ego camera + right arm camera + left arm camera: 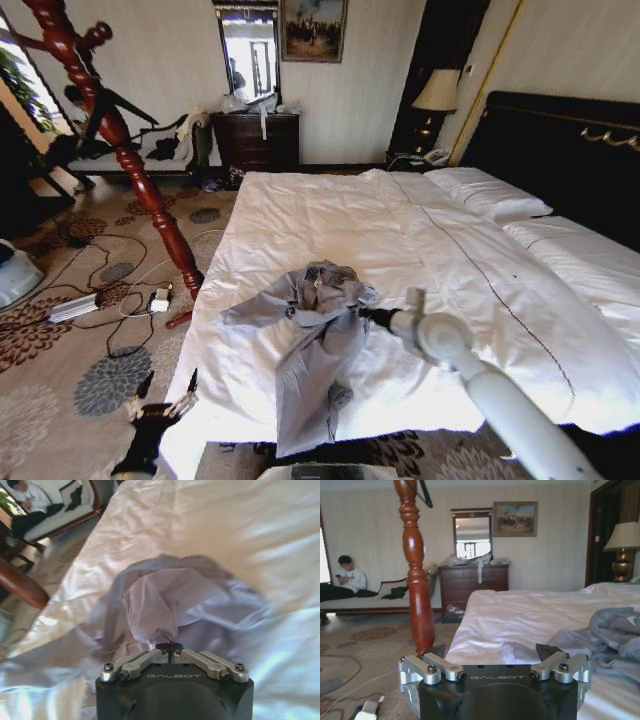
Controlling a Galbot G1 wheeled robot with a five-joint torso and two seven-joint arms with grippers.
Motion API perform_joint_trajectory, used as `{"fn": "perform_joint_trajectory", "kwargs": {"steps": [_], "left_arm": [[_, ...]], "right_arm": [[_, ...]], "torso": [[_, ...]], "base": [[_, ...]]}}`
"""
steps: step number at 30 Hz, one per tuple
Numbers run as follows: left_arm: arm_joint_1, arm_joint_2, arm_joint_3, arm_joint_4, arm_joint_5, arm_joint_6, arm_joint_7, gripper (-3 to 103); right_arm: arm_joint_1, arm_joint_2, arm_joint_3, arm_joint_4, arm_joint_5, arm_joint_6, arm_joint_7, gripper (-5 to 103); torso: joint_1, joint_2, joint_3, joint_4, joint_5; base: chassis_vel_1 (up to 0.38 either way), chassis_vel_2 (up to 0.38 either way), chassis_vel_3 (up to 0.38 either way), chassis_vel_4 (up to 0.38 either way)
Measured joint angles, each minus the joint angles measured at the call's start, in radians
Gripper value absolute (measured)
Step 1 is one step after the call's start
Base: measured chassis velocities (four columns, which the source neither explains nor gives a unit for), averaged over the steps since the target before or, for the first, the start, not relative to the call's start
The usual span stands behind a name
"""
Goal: Pick up the clothes from the bed and hang them on the clothes hanger.
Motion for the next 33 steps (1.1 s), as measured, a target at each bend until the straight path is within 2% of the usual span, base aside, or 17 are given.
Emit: {"fn": "perform_joint_trajectory", "kwargs": {"steps": [3, 5, 6, 9, 11, 14, 16, 17, 21, 22, 25, 26, 28, 29, 31, 32, 33], "left_arm": [[-0.013, 0.029, 0.007, -0.014, -0.006, 0.019, -0.010, 100], [-0.022, 0.114, 0.020, -0.046, -0.040, 0.059, -0.027, 100], [-0.022, 0.114, 0.020, -0.046, -0.040, 0.059, -0.027, 100], [-0.048, 0.197, 0.030, -0.065, -0.063, 0.093, -0.041, 100], [-0.110, 0.282, 0.052, -0.070, -0.106, 0.150, -0.065, 100], [-0.157, 0.330, 0.069, -0.066, -0.137, 0.182, -0.084, 100], [-0.249, 0.429, 0.105, -0.044, -0.209, 0.248, -0.109, 100], [-0.249, 0.429, 0.105, -0.044, -0.209, 0.248, -0.109, 100], [-0.451, 0.601, 0.213, 0.013, -0.363, 0.337, -0.148, 100], [-0.451, 0.601, 0.213, 0.013, -0.363, 0.337, -0.148, 100], [-0.589, 0.698, 0.325, 0.042, -0.450, 0.374, -0.162, 100], [-0.700, 0.752, 0.411, 0.065, -0.498, 0.388, -0.163, 100], [-0.765, 0.776, 0.459, 0.079, -0.516, 0.392, -0.161, 100], [-0.842, 0.802, 0.515, 0.098, -0.538, 0.392, -0.152, 100], [-0.978, 0.841, 0.622, 0.138, -0.566, 0.390, -0.121, 100], [-1.124, 0.875, 0.736, 0.194, -0.581, 0.367, -0.069, 100], [-1.190, 0.888, 0.779, 0.227, -0.591, 0.355, -0.042, 100]], "right_arm": [[-0.008, -0.036, 0.022, 0.000, -0.011, -0.008, -0.015, 0], [-0.030, -0.100, 0.067, 0.008, -0.025, -0.014, -0.036, 0], [-0.030, -0.100, 0.067, 0.008, -0.025, -0.014, -0.036, 0], [-0.067, -0.141, 0.113, 0.022, -0.037, -0.015, -0.053, 0], [-0.118, -0.162, 0.166, 0.034, -0.049, -0.015, -0.065, 0], [-0.146, -0.169, 0.188, 0.037, -0.059, -0.015, -0.075, 0], [-0.198, -0.200, 0.227, 0.036, -0.092, -0.009, -0.103, 0], [-0.198, -0.200, 0.227, 0.036, -0.092, -0.009, -0.103, 0], [-0.285, -0.242, 0.301, 0.054, -0.136, 0.011, -0.158, 0], [-0.285, -0.242, 0.301, 0.054, -0.136, 0.011, -0.158, 0], [-0.312, -0.236, 0.319, 0.070, -0.151, 0.017, -0.164, 0], [-0.317, -0.228, 0.321, 0.075, -0.171, 0.026, -0.167, 0], [-0.319, -0.226, 0.322, 0.076, -0.186, 0.033, -0.173, 0], [-0.320, -0.225, 0.322, 0.077, -0.210, 0.041, -0.184, 0], [-0.321, -0.225, 0.323, 0.078, -0.237, 0.051, -0.197, 0], [-0.321, -0.226, 0.323, 0.080, -0.253, 0.058, -0.204, 0], [-0.317, -0.225, 0.322, 0.080, -0.257, 0.060, -0.205, 0]], "torso": [[0.000, 0.000, 0.000, 0.0001, -0.0001], [0.000, 0.000, 0.000, 0.0001, -0.0002], [0.000, 0.000, 0.000, 0.0001, -0.0002], [0.000, 0.000, 0.000, 0.0001, -0.0003], [0.000, 0.000, 0.000, -0.0001, -0.0003], [0.000, 0.000, 0.000, -0.0001, -0.0005], [0.000, 0.000, 0.000, 0.0000, 0.0000], [0.000, 0.000, 0.000, 0.0000, 0.0000], [0.000, 0.000, 0.000, -0.0004, -0.0004], [0.000, 0.000, 0.000, -0.0004, -0.0004], [0.000, 0.000, 0.000, -0.0001, -0.0004], [0.000, 0.000, 0.000, 0.0004, -0.0004], [0.000, 0.000, 0.000, 0.0005, -0.0003], [0.000, 0.000, 0.000, 0.0000, -0.0002], [0.000, 0.000, 0.000, -0.0005, -0.0003], [0.000, 0.000, 0.000, -0.0006, -0.0003], [0.000, 0.000, 0.000, -0.0007, -0.0002]], "base": [[0.000, 0.000, 0.000, 0.000], [0.000, 0.000, 0.000, 0.000], [0.000, 0.000, 0.000, 0.000], [0.000, 0.000, 0.000, 0.000], [0.000, 0.000, 0.000, 0.000], [0.000, 0.000, 0.000, 0.000], [0.000, 0.000, 0.000, 0.000], [0.000, 0.000, 0.000, 0.000], [0.000, 0.000, 0.000, 0.000], [0.000, 0.000, 0.000, 0.000], [0.000, 0.000, 0.000, 0.000], [0.000, 0.000, 0.000, 0.000], [0.000, 0.000, 0.000, 0.000], [0.000, 0.000, 0.000, 0.000], [0.000, 0.000, 0.000, 0.000], [0.000, 0.000, 0.000, 0.000], [0.000, 0.000, 0.000, 0.000]]}}
